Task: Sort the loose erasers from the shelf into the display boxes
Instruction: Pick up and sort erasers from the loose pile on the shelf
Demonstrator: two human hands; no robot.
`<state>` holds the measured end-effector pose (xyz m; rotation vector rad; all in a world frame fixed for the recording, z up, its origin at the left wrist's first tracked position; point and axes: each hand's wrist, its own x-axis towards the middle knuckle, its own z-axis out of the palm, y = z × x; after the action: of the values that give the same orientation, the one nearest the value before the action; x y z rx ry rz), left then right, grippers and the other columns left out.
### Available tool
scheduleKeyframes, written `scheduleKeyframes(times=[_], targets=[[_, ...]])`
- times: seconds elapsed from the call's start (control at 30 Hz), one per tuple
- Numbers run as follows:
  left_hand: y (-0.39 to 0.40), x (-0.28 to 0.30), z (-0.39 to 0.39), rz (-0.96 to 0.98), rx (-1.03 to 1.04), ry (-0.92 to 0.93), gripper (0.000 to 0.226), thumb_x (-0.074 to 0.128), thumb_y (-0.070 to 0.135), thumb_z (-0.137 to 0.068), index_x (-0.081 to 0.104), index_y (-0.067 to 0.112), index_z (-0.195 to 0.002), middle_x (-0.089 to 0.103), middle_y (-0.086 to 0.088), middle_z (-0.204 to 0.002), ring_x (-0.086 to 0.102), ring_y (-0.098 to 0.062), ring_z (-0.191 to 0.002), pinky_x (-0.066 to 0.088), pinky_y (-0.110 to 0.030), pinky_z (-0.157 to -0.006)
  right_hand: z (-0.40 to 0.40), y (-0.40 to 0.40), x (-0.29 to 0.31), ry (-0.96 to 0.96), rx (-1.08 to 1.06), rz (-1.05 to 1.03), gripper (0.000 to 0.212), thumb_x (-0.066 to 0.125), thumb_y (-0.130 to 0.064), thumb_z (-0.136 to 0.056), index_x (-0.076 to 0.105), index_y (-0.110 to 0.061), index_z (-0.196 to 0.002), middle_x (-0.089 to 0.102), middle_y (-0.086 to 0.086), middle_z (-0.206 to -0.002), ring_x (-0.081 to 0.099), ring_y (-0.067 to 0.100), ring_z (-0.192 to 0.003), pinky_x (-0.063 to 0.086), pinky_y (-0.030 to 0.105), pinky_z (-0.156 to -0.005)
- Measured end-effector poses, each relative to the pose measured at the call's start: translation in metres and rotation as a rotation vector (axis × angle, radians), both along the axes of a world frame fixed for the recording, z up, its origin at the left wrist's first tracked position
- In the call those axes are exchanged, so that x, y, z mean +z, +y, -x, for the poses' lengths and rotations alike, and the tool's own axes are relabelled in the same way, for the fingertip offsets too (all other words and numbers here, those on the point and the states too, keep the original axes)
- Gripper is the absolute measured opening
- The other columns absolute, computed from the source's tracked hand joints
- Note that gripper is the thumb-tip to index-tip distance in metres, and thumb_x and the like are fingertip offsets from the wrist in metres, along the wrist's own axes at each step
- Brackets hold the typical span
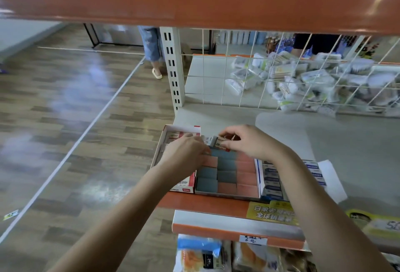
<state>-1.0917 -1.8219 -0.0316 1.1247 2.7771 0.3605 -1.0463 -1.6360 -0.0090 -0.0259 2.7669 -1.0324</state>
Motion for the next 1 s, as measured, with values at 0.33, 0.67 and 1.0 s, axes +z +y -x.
scheduleKeyframes(times=[0.33,0.67,1.0], targets=[[-0.075,0.007,-0.013,-0.045,0.212,0.084,0.028,0.057,0.036,-0.089,0.064,0.028,-0.116,0.063,0.010,-0.119,0.051,-0.009,-0.109,0.044,-0.021,-0.082,0.053,-0.041,0.004,0.004,0.138,-0.027,0.029,0.058,-0.027,-0.091,0.060,-0.021,-0.119,0.060,-0.002,-0.113,0.056,0.012,-0.098,0.043,0.026,-0.082],[-0.087,-0.009,-0.019,0.009,0.169,0.058,0.032,0.051,0.041,-0.092,0.060,0.033,-0.121,0.058,0.018,-0.124,0.045,-0.006,-0.107,0.048,-0.024,-0.082,0.087,-0.090,-0.021,0.087,0.104,-0.013,0.021,0.059,-0.025,-0.089,0.062,-0.020,-0.110,0.063,0.001,-0.111,0.058,0.011,-0.092,0.048,0.023,-0.075],[-0.088,-0.010,-0.015,-0.002,0.117,0.052,0.030,0.048,0.039,-0.094,0.061,0.031,-0.120,0.057,0.016,-0.123,0.044,-0.005,-0.109,0.049,-0.024,-0.083,0.087,-0.102,-0.035,0.091,0.085,-0.218,0.022,0.056,-0.024,-0.091,0.070,-0.015,-0.104,0.067,0.002,-0.107,0.060,0.014,-0.085,0.047,0.026,-0.074]])
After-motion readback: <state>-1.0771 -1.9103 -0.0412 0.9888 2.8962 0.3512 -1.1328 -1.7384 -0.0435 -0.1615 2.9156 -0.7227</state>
